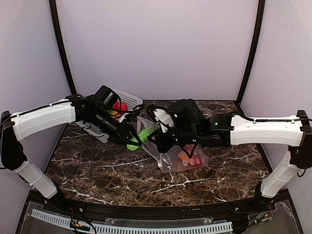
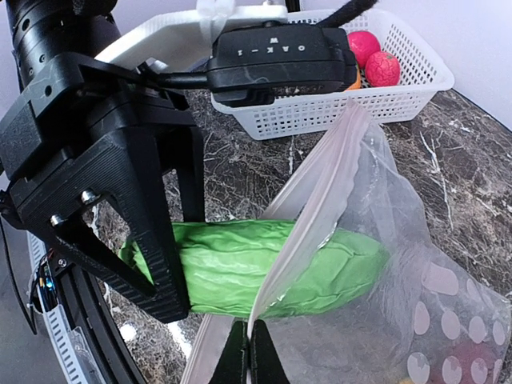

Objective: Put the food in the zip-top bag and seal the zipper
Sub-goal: Place the fake vegetable in the zipper food storage bag.

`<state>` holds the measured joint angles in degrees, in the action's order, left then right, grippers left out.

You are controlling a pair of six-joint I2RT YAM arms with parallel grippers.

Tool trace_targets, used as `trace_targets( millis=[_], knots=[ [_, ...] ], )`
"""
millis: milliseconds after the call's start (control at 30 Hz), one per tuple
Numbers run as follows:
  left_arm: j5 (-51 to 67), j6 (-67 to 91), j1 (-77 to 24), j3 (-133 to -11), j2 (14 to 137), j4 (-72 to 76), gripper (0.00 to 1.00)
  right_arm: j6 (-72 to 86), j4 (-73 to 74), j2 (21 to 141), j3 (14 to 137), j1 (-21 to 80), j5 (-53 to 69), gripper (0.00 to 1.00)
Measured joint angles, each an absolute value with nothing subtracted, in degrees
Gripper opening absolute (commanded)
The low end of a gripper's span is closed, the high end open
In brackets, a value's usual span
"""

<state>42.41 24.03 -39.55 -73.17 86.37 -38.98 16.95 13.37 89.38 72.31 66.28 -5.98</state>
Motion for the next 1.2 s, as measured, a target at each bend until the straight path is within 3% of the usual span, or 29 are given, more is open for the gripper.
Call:
trace_targets(
  millis=[433,933,1200],
  knots=[
    [40.99,25.58,-39.55,-75.22,89.54,-36.49,0.4,16.58,13.06,89.49,72.25,66.41,-2.98,0.0],
    [38.5,25.1,-39.55,-76.05,91.53,-36.47,0.55,19.38,12.45,89.47,71.79,66.5,-2.66,0.0],
    [38.06,24.93,-39.55,-76.05,91.53,-36.53,0.69,20.75,12.45,89.47,71.79,66.5,-3.36,0.0]
  ],
)
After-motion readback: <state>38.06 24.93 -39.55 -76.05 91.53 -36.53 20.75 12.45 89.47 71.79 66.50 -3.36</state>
